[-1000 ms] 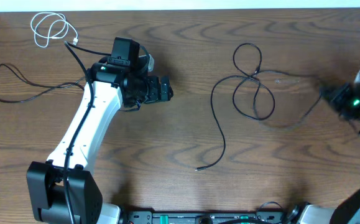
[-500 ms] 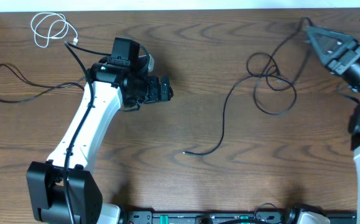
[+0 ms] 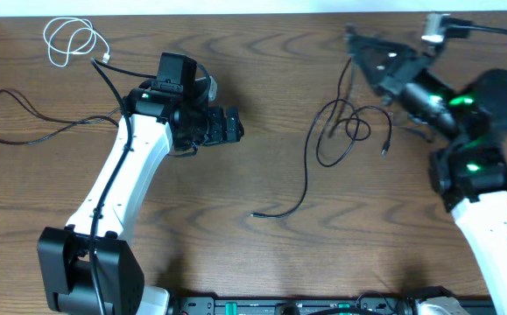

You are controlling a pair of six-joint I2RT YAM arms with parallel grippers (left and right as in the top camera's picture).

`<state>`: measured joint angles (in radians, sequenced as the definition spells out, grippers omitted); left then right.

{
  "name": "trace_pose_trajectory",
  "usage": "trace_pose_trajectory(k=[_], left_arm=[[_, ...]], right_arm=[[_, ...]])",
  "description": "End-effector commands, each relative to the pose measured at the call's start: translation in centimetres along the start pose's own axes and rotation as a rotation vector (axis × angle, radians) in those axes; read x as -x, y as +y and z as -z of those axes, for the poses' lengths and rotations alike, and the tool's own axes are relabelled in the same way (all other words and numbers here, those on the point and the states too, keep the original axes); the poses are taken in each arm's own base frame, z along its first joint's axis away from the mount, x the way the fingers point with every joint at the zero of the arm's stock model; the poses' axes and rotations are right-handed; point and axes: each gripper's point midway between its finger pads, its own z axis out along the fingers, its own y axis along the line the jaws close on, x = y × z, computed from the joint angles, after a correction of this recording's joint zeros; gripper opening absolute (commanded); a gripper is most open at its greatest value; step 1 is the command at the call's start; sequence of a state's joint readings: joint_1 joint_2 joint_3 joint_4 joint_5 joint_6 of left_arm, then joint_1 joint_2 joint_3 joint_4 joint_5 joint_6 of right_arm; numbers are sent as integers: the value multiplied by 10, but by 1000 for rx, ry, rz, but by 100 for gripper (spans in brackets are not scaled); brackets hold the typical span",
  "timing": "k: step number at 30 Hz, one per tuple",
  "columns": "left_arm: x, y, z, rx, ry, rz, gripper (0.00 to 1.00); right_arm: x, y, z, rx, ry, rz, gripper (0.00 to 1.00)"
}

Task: Untangle cables

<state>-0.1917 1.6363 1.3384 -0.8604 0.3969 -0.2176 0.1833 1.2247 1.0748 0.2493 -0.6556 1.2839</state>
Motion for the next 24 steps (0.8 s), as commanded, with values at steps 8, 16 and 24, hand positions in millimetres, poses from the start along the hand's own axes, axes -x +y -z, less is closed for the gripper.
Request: trace_pose_trajectory(k=[8,16,24], left_arm=[[-17,-108,47,-650,9,-338,98],[-10,-132,78,-726,-117,-473,98],[-2,-147,83,-747,-171,-515,68]], right_arm=[[21,-105,-17,-349,-196,-106,1],[-13,-144,-40,-408,-87,-250,1],[-50,-135,-60,-374,7,-305,1]])
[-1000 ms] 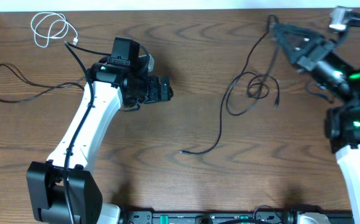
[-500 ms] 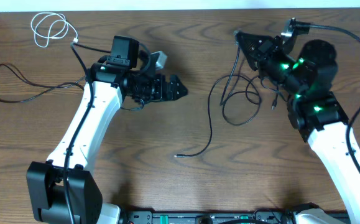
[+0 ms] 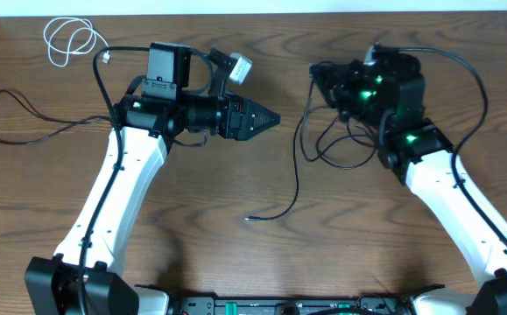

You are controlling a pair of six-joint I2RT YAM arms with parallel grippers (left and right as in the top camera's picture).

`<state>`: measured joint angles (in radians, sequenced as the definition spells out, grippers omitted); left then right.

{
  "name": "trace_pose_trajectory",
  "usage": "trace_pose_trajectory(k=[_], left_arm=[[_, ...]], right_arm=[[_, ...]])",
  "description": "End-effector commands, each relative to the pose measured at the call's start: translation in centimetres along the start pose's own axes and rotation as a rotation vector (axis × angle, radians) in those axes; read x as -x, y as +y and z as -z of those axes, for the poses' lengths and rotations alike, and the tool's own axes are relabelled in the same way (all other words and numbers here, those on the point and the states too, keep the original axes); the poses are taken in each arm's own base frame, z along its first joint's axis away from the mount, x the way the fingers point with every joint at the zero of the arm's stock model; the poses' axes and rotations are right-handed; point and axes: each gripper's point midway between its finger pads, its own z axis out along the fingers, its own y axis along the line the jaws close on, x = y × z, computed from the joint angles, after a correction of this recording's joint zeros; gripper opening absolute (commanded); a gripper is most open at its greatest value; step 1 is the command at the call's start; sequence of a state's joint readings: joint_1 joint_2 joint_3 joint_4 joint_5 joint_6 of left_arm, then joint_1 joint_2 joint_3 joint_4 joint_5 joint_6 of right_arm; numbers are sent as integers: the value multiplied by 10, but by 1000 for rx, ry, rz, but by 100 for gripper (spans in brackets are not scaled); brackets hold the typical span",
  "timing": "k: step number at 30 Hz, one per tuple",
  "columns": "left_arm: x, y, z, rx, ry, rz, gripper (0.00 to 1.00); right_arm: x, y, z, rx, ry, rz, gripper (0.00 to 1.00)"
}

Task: Untangle cables

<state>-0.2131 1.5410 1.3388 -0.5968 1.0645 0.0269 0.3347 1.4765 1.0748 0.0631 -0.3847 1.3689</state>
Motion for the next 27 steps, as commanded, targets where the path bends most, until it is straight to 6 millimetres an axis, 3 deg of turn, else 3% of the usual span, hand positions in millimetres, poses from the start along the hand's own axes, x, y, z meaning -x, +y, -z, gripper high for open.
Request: trace_pose_trajectory(k=[1,5,9,14,20,23,27], left_arm=[[4,-18,-5,-44,-2,-50,68],[5,-26,-13,-55,2,-87,68],[1,-19,-19,7,21,-85,58],[-2,-24,-24,-4,32,-94,55],[2,-21,-24,20,19,-110,51],[3,-21,-24,20,15,-115,40],[3,-21,-24,19,15,-114,36]], right_arm=[[-16,13,-4,32,27,-8,1],[-20,18,-6,46,12,5,1],[-31,29,-6,94,66,21,1],[-37,31,-6,96,87,-1,1],[-59,34,-7,100,177,-77,1],[-65,35,-7,103,193,-73,1],[-64,35,-7,104,192,-73,1]])
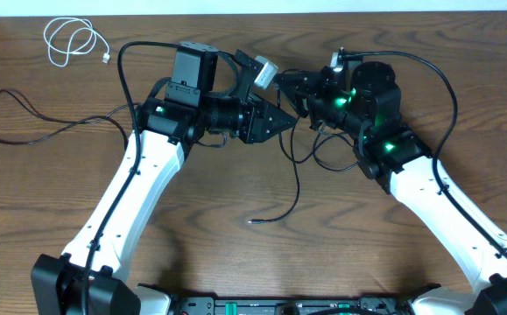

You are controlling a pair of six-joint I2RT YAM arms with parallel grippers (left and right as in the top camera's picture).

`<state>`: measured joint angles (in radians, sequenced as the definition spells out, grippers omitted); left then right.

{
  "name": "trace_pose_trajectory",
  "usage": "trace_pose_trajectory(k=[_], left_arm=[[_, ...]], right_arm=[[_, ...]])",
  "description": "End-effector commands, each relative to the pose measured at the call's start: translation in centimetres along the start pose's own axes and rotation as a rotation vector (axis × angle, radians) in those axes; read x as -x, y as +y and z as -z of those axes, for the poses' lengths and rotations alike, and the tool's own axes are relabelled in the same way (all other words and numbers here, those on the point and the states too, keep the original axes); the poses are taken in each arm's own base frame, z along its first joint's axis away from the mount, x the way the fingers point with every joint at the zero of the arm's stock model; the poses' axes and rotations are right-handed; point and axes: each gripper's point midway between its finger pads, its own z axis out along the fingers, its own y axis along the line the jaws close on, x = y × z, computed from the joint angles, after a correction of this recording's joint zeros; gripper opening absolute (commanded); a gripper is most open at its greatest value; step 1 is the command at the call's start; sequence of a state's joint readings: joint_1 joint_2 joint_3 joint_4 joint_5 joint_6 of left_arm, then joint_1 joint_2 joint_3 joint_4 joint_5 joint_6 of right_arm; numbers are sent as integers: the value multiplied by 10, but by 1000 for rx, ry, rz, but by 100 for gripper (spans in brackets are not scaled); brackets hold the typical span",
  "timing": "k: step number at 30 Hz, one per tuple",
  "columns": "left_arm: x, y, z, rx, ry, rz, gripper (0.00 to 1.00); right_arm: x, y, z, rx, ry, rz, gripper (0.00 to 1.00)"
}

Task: Untangle cables

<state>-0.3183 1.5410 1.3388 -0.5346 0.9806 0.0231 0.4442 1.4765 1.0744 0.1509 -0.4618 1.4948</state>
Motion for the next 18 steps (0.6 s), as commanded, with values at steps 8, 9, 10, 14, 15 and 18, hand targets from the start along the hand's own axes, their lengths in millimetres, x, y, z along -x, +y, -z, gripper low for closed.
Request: trace_pose_trajectory(k=[8,9,10,14,15,18], left_arm=[[6,-4,3,5,-15,-22,36],[6,-4,3,5,-15,-22,36],[6,-4,3,5,-15,-22,36],[6,-4,3,5,-15,-22,36],[6,-4,3,5,-15,-22,36],[6,-4,3,5,-15,-17,36]], right_arm=[[1,6,2,14,8,-15,1],[3,6,2,14,4,-16,1],[4,6,3,14,1,-17,1],[6,6,3,14,-3,-18,1],[7,6,3,15,-5,-19,1],[13,6,5,15,-21,-47,1]])
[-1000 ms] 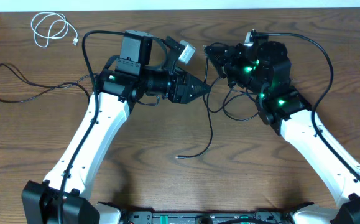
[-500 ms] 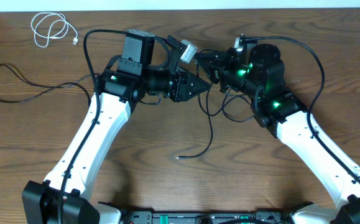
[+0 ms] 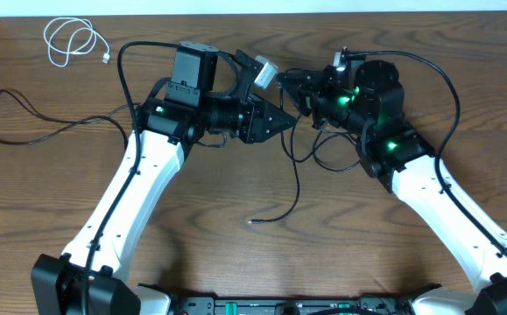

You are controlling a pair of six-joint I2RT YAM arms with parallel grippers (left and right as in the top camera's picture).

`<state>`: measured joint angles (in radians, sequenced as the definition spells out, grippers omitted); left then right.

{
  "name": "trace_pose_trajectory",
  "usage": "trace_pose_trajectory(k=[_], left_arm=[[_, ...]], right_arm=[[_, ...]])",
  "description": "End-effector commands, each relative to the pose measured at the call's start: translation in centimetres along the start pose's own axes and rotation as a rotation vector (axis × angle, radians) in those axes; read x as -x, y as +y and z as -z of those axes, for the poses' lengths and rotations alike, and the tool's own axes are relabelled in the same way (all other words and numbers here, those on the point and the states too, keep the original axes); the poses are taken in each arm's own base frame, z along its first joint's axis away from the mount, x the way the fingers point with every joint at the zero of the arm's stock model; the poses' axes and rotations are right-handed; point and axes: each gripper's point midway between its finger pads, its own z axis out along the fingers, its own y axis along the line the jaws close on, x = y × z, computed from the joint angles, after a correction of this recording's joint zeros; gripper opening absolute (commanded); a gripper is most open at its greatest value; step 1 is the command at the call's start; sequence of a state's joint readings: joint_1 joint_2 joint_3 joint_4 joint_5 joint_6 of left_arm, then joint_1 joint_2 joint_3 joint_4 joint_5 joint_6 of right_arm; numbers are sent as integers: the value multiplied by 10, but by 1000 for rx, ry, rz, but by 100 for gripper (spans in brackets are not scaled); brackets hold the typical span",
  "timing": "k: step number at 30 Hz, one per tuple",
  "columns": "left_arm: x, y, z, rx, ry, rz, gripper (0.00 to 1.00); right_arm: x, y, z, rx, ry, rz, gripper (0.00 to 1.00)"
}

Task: Untangle cables

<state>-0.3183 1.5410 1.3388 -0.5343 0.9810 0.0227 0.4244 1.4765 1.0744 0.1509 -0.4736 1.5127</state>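
Note:
A tangled black cable [image 3: 295, 171] hangs in loops between the two arms, and its free end [image 3: 253, 220] lies on the table. My right gripper [image 3: 299, 86] is raised at the top centre, shut on the upper part of this cable. My left gripper [image 3: 286, 119] points right, with its tip against the cable just below the right gripper. It is rolled on its side, so the overhead view hides the gap between its fingers.
A coiled white cable [image 3: 69, 39] lies at the far left corner. A second black cable [image 3: 25, 122] sprawls at the left, running under the left arm. The wooden table [image 3: 235, 262] ends at its far edge just behind the grippers.
Almost nothing has changed. My right arm has shifted very slightly to the right. The left gripper still has its tip at the cable.
My right gripper first held the black cable at the far right, with the left gripper back at centre left. Then both were nearer the middle, and the cable had come along with the right one. After that they met tip to tip over the cable and have stayed there.

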Motion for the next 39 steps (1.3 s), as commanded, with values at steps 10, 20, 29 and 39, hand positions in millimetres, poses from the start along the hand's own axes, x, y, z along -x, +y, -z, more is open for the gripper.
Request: trace_pose_trajectory(k=[10,20,29,39], left_arm=[[10,-11,3,-32,-25,15,36],[14,-16,4,-62,-40,2,36],[15,-15,4,-58,-42,0,27],[15,-16,4,-58,-42,7,19]], right_arm=[[6,8,5,25,12,-22,2],[3,8,4,25,21,-21,2],[1,9,4,26,35,-21,2],[1,8,4,26,32,-21,2]])
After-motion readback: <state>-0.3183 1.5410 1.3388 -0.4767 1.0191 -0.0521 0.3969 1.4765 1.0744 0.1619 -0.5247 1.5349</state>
